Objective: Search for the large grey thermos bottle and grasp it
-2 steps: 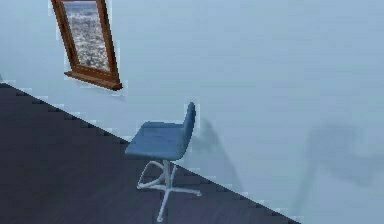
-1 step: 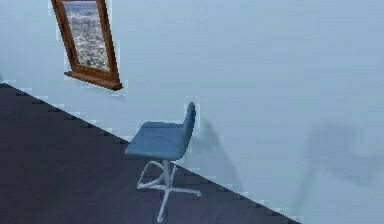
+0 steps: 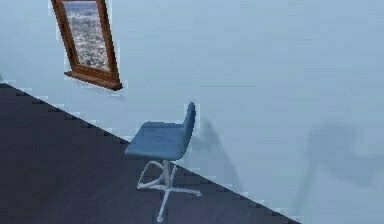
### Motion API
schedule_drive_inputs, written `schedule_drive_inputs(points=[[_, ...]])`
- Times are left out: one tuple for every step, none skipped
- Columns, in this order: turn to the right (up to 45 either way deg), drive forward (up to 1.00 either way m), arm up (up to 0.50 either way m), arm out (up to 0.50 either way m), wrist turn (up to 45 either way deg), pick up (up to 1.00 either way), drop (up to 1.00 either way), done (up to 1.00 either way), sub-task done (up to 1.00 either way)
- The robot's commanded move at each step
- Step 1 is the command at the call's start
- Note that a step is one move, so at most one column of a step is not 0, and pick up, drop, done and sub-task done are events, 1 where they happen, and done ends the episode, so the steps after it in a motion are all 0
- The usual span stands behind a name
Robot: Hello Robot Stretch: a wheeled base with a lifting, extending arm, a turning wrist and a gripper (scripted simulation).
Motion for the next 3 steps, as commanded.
schedule_drive_inputs(points=[[0.0,0.0,0.0,0.0,6.0,0.0,0.0,0.0,0.0],[0.0,0.0,-0.16,0.0,0.0,0.0,0.0,0.0,0.0],[0.0,0.0,0.0,0.0,0.0,1.0,0.0,0.0,0.0]])
